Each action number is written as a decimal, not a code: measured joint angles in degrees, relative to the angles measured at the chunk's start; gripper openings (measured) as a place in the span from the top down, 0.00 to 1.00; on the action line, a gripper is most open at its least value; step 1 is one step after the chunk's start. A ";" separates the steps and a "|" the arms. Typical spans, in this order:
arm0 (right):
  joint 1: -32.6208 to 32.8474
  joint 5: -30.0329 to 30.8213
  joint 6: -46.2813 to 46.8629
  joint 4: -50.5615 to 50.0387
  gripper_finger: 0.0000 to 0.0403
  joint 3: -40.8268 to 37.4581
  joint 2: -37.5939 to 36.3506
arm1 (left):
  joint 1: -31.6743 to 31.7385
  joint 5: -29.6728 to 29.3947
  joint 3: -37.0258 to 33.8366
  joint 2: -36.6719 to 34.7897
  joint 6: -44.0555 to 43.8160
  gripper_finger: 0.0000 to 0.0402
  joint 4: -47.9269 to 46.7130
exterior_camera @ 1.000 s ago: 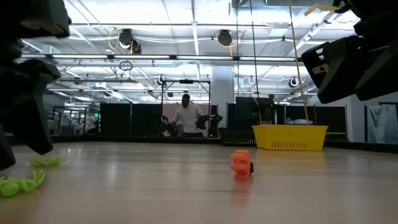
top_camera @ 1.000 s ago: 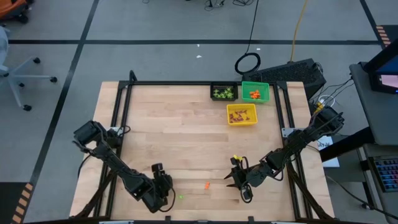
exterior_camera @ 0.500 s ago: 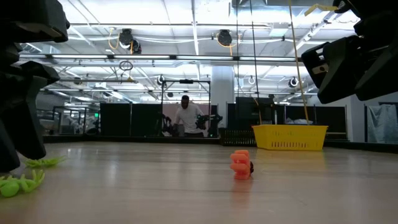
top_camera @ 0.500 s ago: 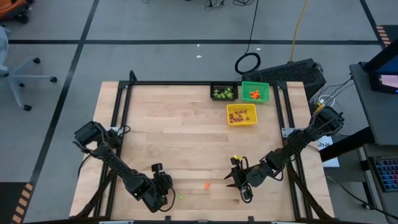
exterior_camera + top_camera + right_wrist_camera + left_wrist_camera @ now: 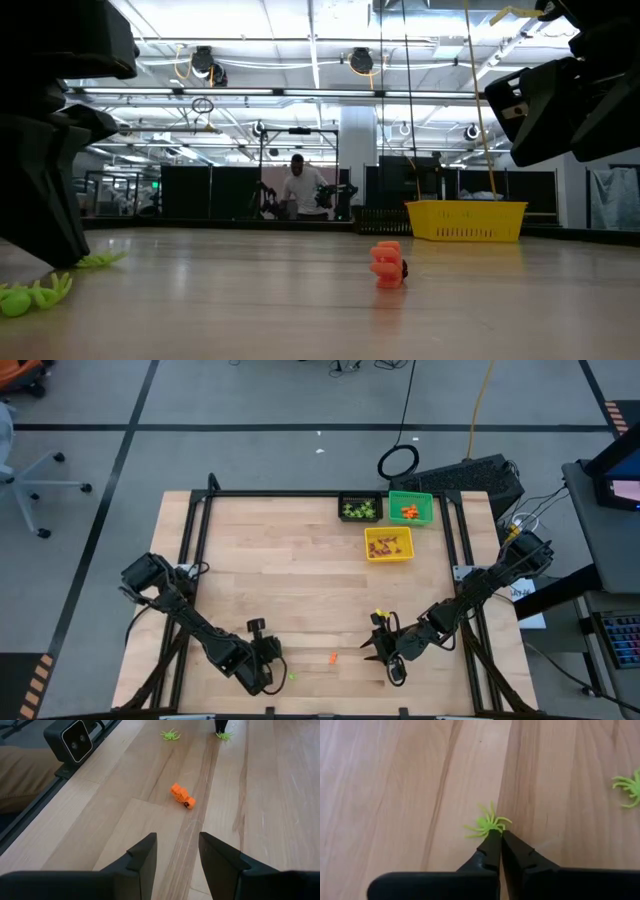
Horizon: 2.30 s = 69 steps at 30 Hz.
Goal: Sort Halloween decoration
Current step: Put the green spider toy into the black basket
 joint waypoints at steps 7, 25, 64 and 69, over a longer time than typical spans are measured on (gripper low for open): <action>0.00 0.00 -0.11 0.00 0.67 0.00 0.00 | 0.02 -0.25 0.20 0.00 0.97 1.00 -0.09; 0.00 0.17 -0.23 0.00 0.67 0.00 0.00 | 0.04 -5.81 1.35 0.15 1.01 1.00 -1.42; 0.02 2.74 -0.57 -0.03 0.67 0.00 0.00 | 0.15 -11.49 7.58 0.06 1.37 1.00 -4.17; 0.02 2.74 -0.57 -0.02 0.67 0.00 0.00 | 0.31 -16.23 9.15 0.02 0.94 1.00 -4.09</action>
